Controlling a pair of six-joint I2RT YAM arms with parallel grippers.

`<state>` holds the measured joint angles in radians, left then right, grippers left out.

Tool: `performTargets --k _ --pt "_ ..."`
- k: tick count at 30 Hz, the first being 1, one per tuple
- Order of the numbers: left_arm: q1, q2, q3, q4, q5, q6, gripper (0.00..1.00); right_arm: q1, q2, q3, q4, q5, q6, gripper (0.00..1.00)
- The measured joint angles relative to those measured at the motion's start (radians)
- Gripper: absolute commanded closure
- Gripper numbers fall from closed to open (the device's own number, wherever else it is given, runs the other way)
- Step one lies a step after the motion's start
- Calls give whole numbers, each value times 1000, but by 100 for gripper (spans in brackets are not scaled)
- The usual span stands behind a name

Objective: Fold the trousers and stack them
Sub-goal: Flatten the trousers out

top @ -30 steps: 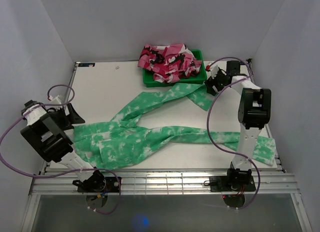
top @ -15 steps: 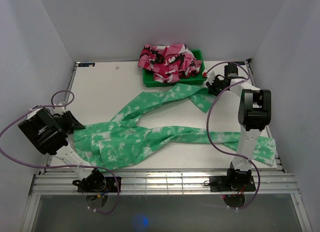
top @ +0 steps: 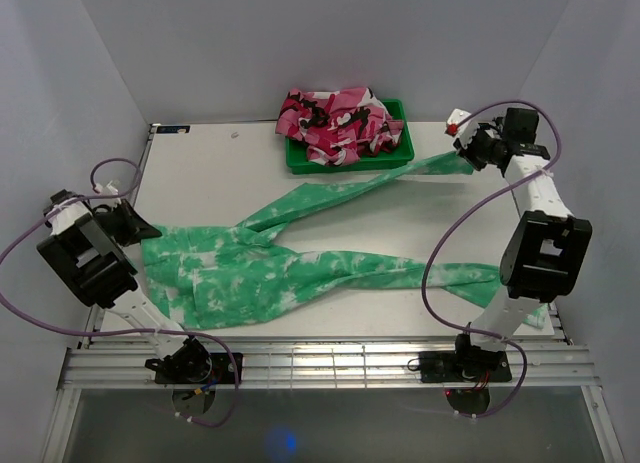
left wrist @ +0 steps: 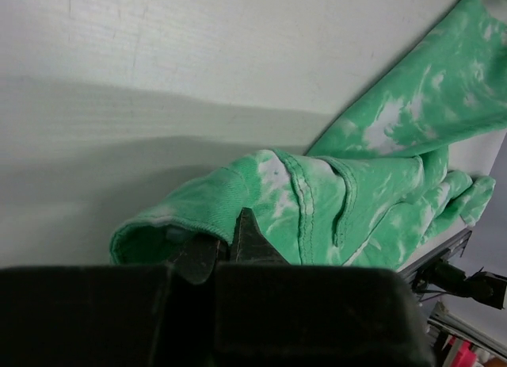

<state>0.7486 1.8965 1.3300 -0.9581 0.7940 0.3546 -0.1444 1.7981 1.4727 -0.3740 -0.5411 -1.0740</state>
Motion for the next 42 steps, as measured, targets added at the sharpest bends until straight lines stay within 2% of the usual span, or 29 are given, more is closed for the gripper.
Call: performTargets --k 6,12,17,27,35,42 --pt "-46 0 110 24 39 -7 100 -91 -194 -88 -16 -43 -137 92" --pt "-75 -1 142 73 40 23 100 -191 -484 -450 -28 -46 -414 92" --pt "-54 -30 68 84 2 146 100 -274 -487 -607 -84 -10 -563 92" --pt "12 -142 -186 182 -65 393 100 -393 -385 -562 -157 21 -626 92" --pt "18 -302 -233 287 39 480 100 -419 -344 -397 -185 8 -569 92" --pt "16 -214 -217 336 43 459 100 -378 -209 -315 -175 43 -472 92"
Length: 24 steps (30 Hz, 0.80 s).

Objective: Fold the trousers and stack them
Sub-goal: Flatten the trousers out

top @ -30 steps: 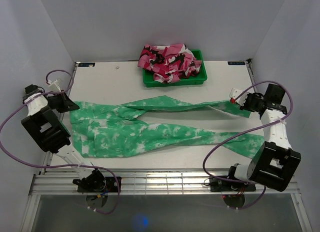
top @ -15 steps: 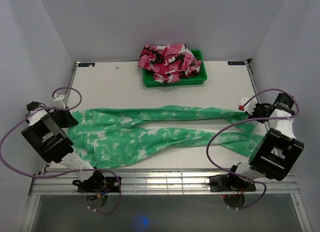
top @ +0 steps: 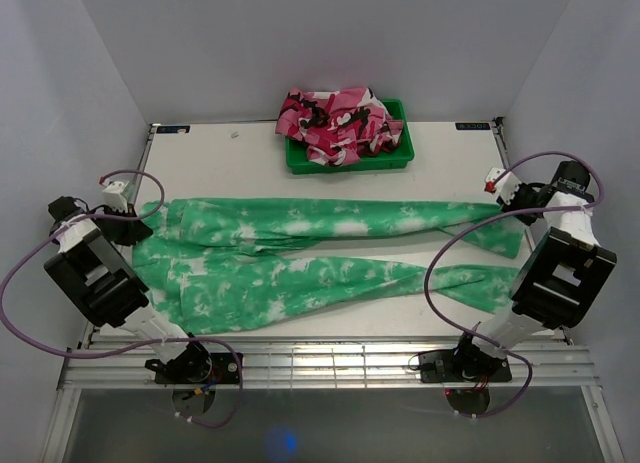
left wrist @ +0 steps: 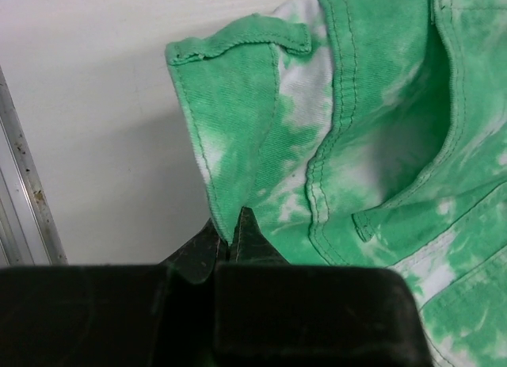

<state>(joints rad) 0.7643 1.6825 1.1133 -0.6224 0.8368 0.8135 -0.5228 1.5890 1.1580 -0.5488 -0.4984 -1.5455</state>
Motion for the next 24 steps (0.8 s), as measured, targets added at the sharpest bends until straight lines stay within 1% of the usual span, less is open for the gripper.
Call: performTargets --k 6,11,12,13,14,15,16,17,18,19,20,21,22,24 --pt "-37 111 92 73 -39 -94 100 109 137 27 109 109 119 92" --pt "-67 186 177 121 -68 -159 100 197 288 189 169 170 240 92" --pt "-73 198 191 130 -70 -167 95 212 314 228 177 180 261 92" --pt "-80 209 202 137 -73 -174 86 226 335 261 191 191 277 92" --pt "-88 217 212 140 -80 -179 76 239 351 288 204 205 289 92" --pt "-97 223 221 146 -86 -182 62 252 364 307 220 222 299 75" --pt "-104 226 229 156 -100 -185 43 264 376 323 233 253 315 65" --pt "-109 227 237 169 -117 -190 37 275 389 343 246 299 326 51" --pt "-109 227 246 180 -122 -195 26 282 408 370 251 346 340 30" --pt "-107 225 257 187 -123 -193 10 285 425 396 253 386 359 23" --pt "-107 222 268 190 -122 -189 7 285 435 415 248 413 369 18" --pt "-108 212 274 185 -120 -181 2 283 438 422 241 430 381 10" --pt "-107 196 274 176 -120 -171 2 278 430 423 229 430 393 8" --pt "-113 142 274 140 -117 -138 2 262 406 423 177 422 405 9"
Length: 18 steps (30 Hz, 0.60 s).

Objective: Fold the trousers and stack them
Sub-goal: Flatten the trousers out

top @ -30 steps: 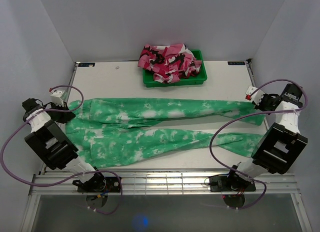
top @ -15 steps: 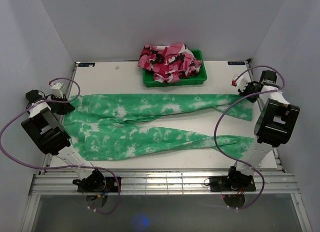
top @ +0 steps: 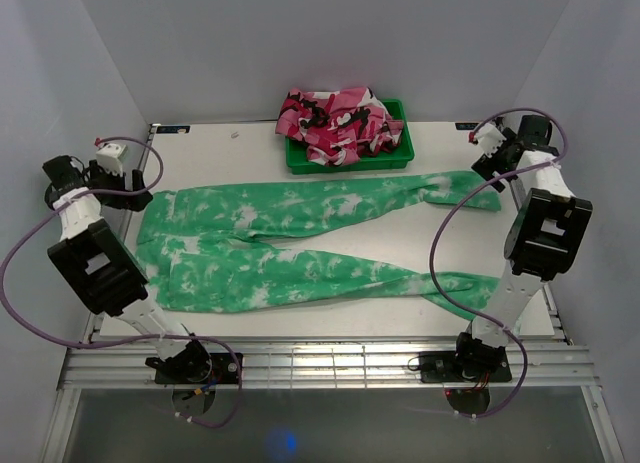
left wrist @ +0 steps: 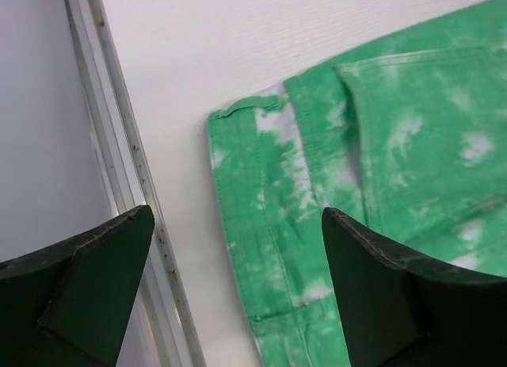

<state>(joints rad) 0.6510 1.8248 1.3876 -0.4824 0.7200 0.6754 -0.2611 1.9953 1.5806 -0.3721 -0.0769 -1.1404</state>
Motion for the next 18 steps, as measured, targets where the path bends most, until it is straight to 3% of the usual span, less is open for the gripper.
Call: performTargets --k 4,9,13,18 --pt "-79 -174 -16 -90 18 91 2 -73 -75 22 -184 -76 46 18" --pt "-386 -417 -189 -111 36 154 9 -171 -108 55 -337 -197 137 25" --pt "-636 -427 -315 -108 19 148 16 -177 -112 -26 -347 -269 166 27" --pt "-824 -323 -366 -104 -77 123 24 -87 -137 -172 -306 -288 107 21"
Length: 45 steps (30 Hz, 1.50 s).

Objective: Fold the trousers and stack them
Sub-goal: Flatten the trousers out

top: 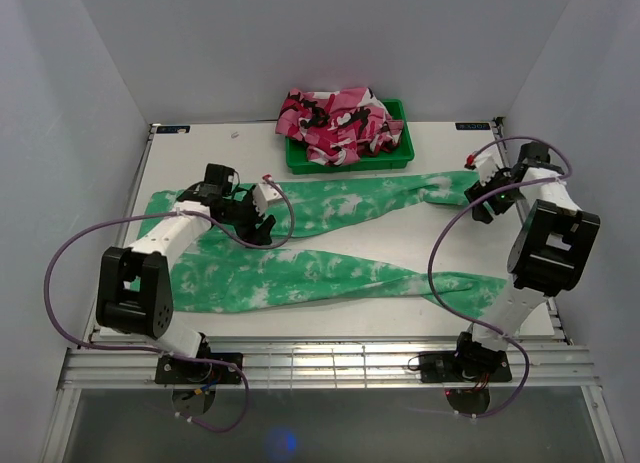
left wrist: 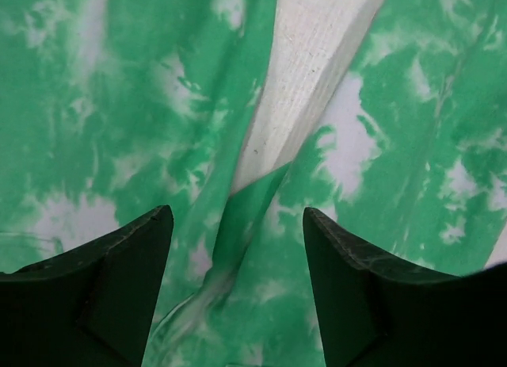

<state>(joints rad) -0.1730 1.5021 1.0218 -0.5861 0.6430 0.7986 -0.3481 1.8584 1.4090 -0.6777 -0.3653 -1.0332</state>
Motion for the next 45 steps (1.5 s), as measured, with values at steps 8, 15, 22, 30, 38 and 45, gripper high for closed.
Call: performTargets --k 8,15,22,30,38,45 --pt "-63 105 14 23 -133 -3 47 175 -68 -198 159 78 -129 20" --pt "-66 130 15 28 -188 21 63 189 -16 -198 319 154 -175 30" --pt "-67 140 15 38 -211 37 98 207 57 -174 375 202 -210 84" --pt "-67 66 -43 21 -213 102 100 190 40 -175 382 230 -244 92" --pt "-67 -98 -100 -18 -172 187 64 109 -29 -175 312 199 -307 50" --pt "-53 -88 -90 -90 -183 126 2 71 -43 -174 155 230 -337 18"
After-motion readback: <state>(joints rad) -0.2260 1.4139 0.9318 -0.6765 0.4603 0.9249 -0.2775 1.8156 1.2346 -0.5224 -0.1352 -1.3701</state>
